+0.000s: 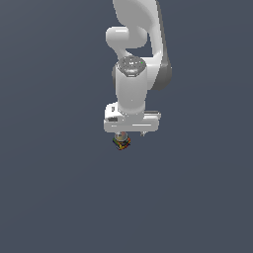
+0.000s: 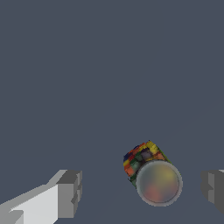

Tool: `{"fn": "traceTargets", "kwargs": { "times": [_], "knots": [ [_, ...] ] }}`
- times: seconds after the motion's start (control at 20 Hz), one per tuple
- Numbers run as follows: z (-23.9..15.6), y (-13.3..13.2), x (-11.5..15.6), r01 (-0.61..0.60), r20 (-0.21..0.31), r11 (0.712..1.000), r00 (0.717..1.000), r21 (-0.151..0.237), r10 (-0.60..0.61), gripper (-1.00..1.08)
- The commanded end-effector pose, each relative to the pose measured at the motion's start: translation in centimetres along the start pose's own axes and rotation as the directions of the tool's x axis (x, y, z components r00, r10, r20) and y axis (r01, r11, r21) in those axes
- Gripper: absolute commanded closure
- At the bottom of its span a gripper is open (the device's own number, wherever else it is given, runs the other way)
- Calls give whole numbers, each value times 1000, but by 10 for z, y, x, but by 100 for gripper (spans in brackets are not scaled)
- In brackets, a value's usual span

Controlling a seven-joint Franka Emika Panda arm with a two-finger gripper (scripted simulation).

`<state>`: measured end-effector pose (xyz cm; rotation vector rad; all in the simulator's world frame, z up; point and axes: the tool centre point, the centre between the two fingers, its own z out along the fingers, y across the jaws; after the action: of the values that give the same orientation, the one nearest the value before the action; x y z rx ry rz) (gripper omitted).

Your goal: Pick up the object and move it to a goal position.

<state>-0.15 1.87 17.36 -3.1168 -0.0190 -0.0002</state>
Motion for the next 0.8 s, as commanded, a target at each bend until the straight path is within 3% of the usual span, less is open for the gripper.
{"fn": "traceTargets", "kwargs": {
  "times": [0.0,0.75],
  "knots": [
    [0,0,0,0,0,1000,1000,0,0,-92],
    [-6,6,-2,-52,6,998,999,20,52,-92]
  ]
}}
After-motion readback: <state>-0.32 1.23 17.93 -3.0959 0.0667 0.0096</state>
